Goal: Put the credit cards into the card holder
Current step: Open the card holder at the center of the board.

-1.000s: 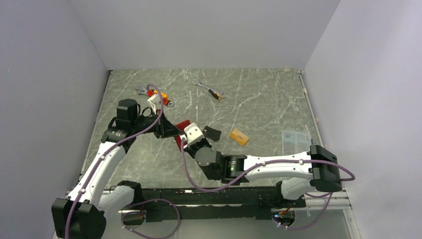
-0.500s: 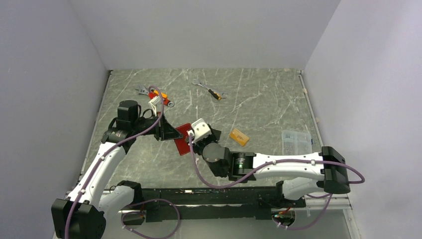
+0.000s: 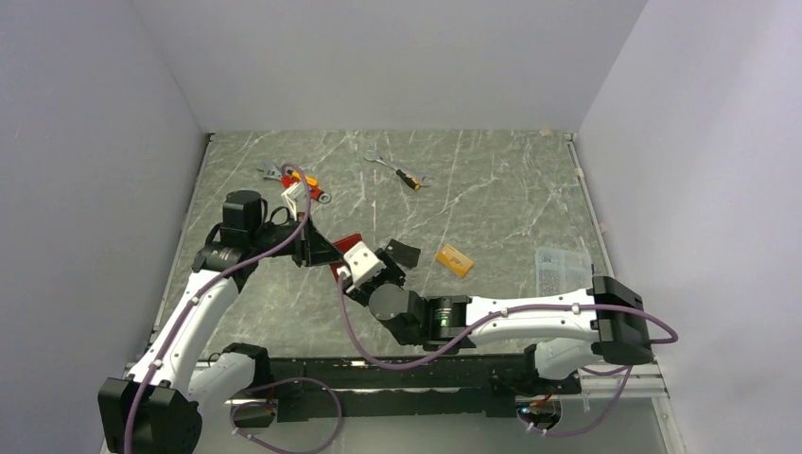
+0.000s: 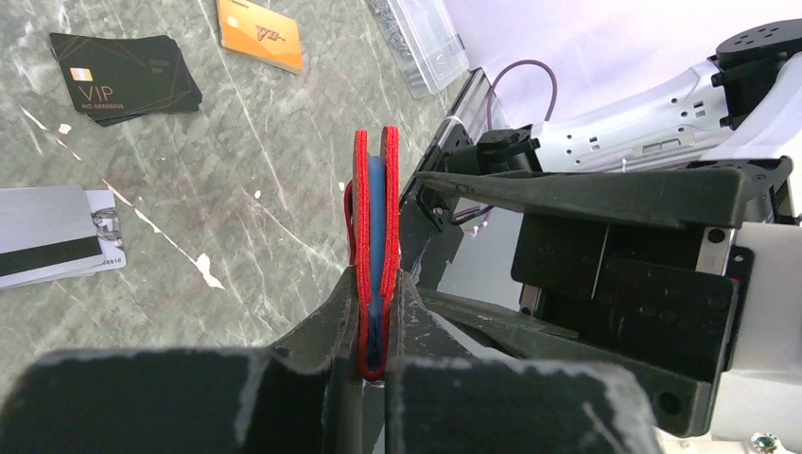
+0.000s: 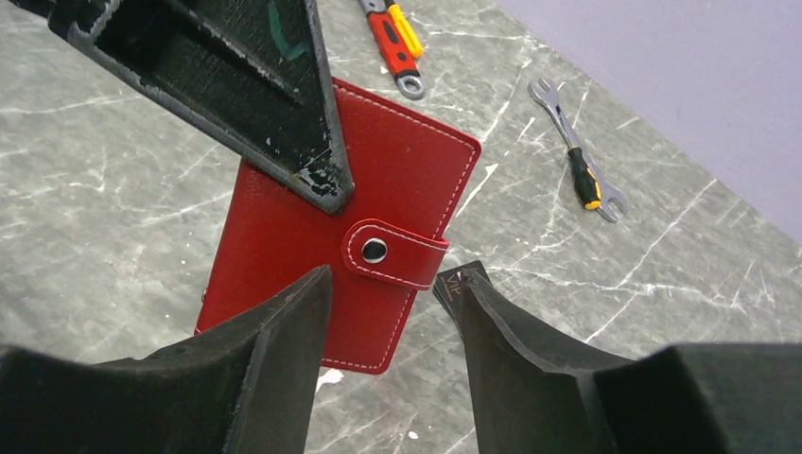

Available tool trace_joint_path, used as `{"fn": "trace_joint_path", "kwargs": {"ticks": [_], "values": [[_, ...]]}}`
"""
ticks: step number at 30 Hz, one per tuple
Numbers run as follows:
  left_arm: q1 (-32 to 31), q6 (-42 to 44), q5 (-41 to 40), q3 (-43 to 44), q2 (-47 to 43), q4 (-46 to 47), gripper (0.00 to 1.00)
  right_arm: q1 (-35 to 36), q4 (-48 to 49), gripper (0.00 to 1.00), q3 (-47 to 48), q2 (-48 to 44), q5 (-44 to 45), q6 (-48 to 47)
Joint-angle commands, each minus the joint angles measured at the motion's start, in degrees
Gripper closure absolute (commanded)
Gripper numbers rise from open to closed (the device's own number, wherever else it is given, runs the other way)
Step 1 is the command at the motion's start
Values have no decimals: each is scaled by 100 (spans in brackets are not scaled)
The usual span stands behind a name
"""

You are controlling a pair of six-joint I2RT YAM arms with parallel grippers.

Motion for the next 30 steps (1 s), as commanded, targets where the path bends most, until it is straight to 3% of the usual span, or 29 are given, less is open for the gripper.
{"fn": "trace_joint_path", "kwargs": {"ticks": [1,9,15,21,26,30], "values": [[35,-57,177,26,-134,161,100,32,448,47,251,146,223,-291],[44,-139,260,16,-80,205,100,28,1249,71,385,573,954,-966],[44,-160,337,-13,-104,229,100,26,1664,77,300,718,860,-1091],[47,-171,345,-70,-149,279,100,24,2402,100,50,732,1106,-1386],[44,-213,385,-100,-166,326,100,-39,2870,100,-106,691,1230,-1457],[44,-208,387,-96,-185,316,100,-212,2253,100,-128,430,1004,-755]]}}
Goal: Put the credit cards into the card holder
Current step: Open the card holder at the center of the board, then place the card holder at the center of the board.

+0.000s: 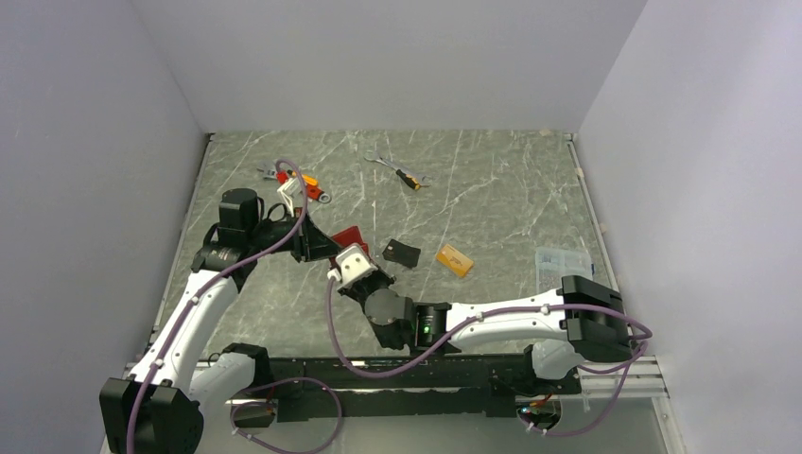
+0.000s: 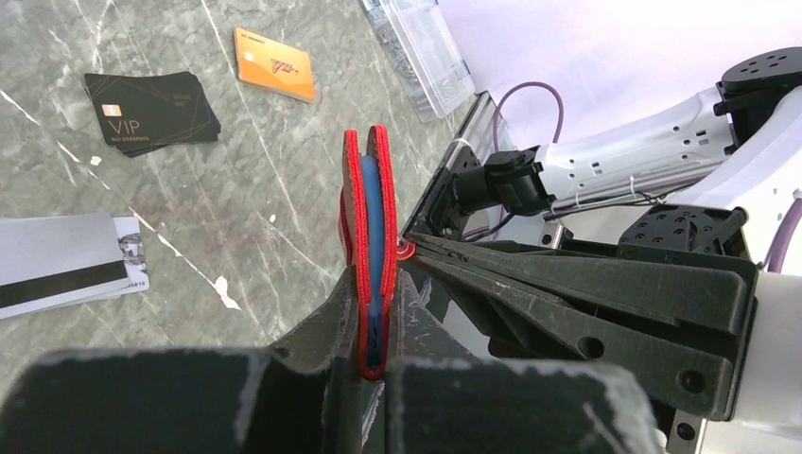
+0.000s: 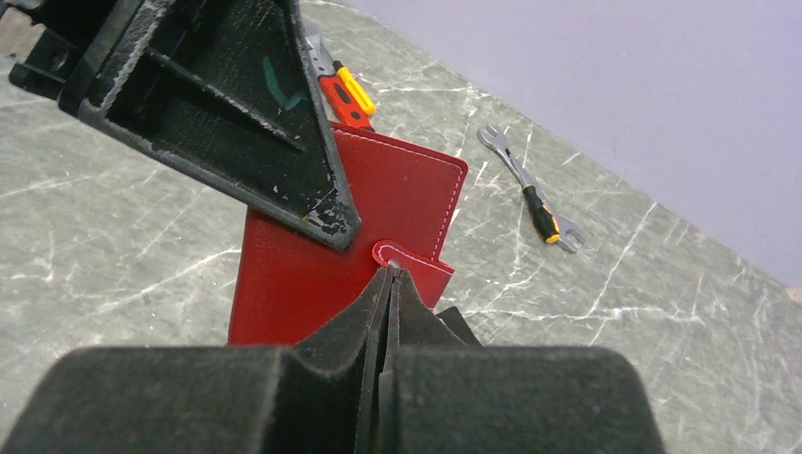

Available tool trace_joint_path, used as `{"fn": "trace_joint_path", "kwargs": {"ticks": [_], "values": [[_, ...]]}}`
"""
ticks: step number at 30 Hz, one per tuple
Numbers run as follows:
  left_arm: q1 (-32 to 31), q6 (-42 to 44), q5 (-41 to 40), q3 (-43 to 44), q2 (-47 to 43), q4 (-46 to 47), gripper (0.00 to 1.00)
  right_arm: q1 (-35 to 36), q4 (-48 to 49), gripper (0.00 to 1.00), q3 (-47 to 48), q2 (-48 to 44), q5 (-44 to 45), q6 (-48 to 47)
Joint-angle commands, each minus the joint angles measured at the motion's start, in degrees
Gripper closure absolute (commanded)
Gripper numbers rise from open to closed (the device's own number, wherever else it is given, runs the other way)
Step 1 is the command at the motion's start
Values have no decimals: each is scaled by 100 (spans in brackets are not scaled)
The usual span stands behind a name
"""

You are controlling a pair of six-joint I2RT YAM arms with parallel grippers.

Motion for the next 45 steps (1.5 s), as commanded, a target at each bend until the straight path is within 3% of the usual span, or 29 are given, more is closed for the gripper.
{"fn": "trace_joint_path", "kwargs": {"ticks": [1,18,23,27,33,37,42,43,45], "values": [[-45,-85,430,-52,-185,-79,100,-289,77,100,-38,-367,128,532],[-39,-33,404,-99,-247,-91,100,-500,-716,100,-260,-936,-378,1517],[-39,245,248,-92,-189,-252,100,-548,-1787,100,-339,-1378,-416,2463],[-242,526,170,-101,106,-242,100,-551,-2739,86,-595,-1939,-489,3220],[-1021,656,-186,-79,715,101,100,-550,-4408,78,-991,-3231,-54,4711],[-1784,838,-773,285,1240,-215,100,-548,-5384,60,-1182,-3990,253,5506],[-2364,985,-681,717,2255,-253,100,-548,-6071,57,-1079,-4357,518,6014],[-2389,978,-224,663,2372,260,100,-548,-6198,58,-1019,-4323,535,6100],[-2494,1093,-203,552,2510,753,100,-548,-6353,59,-940,-4183,491,6282]]}}
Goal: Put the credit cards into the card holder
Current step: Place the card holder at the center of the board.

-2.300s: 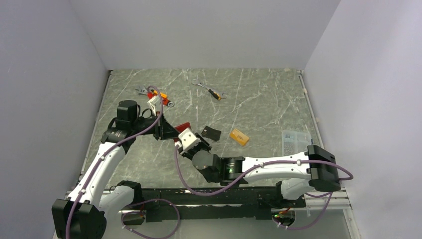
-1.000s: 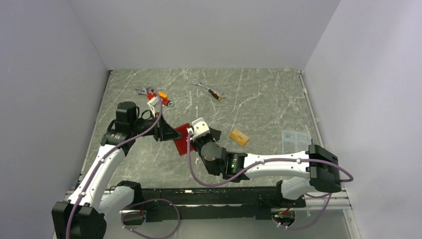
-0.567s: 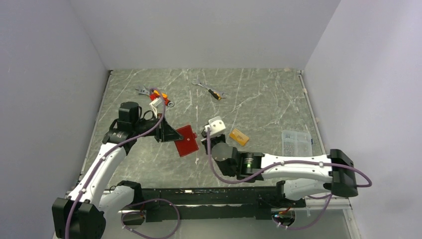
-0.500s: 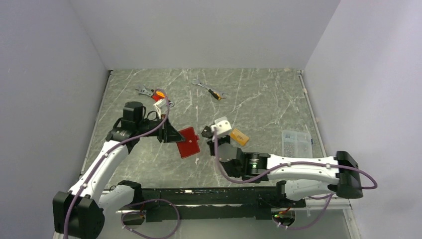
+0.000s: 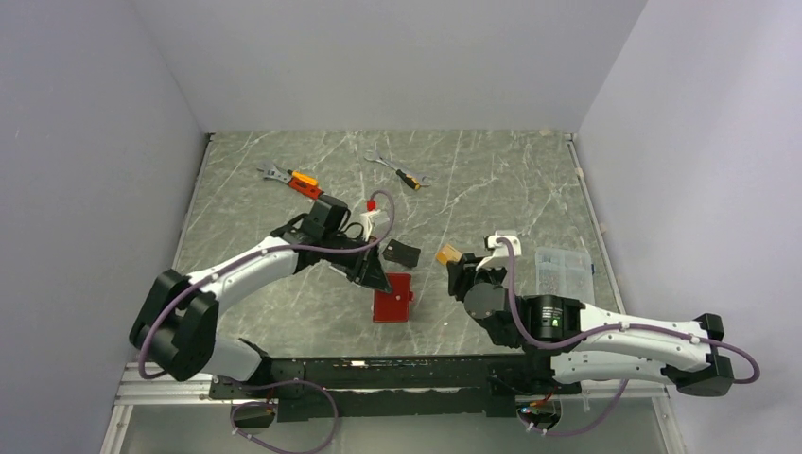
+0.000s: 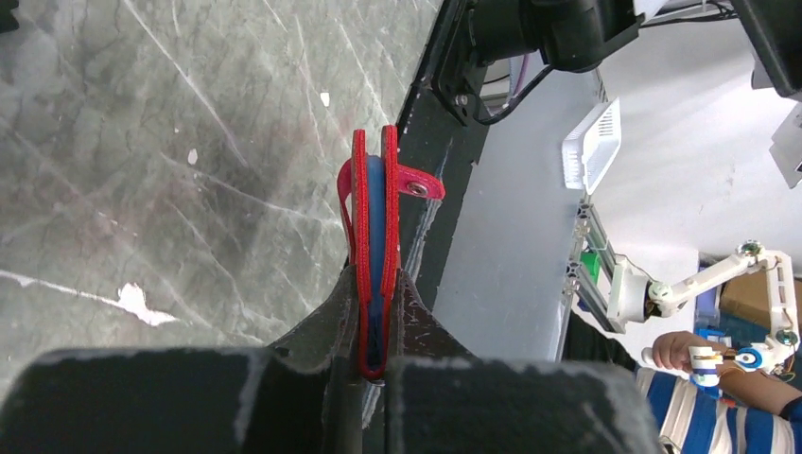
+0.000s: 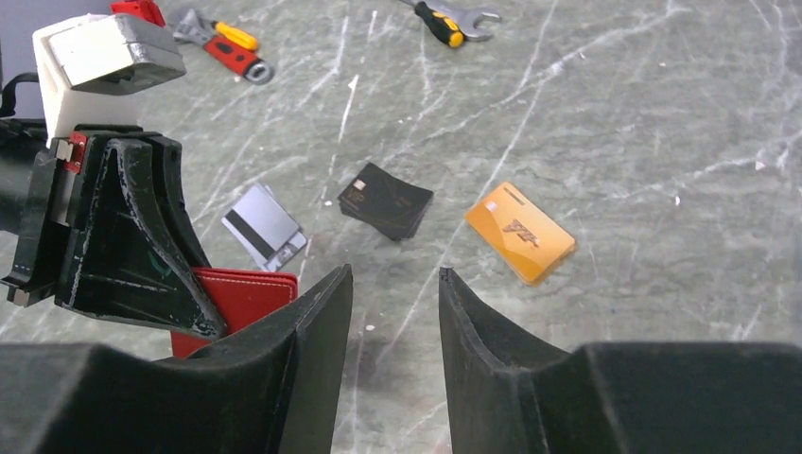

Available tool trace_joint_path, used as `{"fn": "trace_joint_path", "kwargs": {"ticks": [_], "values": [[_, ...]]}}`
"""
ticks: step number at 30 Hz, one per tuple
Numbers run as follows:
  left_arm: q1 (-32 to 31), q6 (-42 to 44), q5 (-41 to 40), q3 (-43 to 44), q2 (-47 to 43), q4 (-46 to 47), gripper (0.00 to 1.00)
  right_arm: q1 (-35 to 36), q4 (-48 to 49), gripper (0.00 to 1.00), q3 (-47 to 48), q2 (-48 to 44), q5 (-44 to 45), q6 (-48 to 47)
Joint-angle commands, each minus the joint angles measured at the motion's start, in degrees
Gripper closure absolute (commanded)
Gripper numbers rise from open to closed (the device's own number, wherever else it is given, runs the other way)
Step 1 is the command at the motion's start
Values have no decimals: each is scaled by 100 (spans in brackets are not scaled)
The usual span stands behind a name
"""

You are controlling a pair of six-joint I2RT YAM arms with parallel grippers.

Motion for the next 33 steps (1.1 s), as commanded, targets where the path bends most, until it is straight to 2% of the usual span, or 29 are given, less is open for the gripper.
{"fn": "trace_joint_path", "kwargs": {"ticks": [1,8,11,12,15,18,19,23,25,28,33], "values": [[-251,395,295,191,408,807,100,-1,-752,59,244,258,171,745],[-457,420,-649,75,1216,994,100,-2,-872,55,337,905,-81,1132],[-454,306,-581,-226,1427,1453,96,-6,-738,55,274,858,-93,1126],[-436,153,-337,-326,1551,1675,93,-4,-668,55,261,822,-102,1108],[-390,-532,202,-921,1622,3141,79,-4,-618,55,235,816,-155,1103],[-385,-521,141,-1079,1658,3353,66,3,-712,54,270,920,-217,1216],[-369,-520,109,-1110,1661,3351,59,0,-682,54,257,961,-252,1204],[-284,-727,-25,-1360,1347,3532,19,-14,-504,49,186,1058,-382,1103],[-243,-674,87,-1348,1093,3414,6,-105,-342,47,130,1049,-544,970],[-49,-444,228,-1125,767,2900,1,-293,-65,46,16,1006,-881,779],[378,588,50,-536,188,1292,1,-608,139,41,-56,1226,-1440,661]]}}
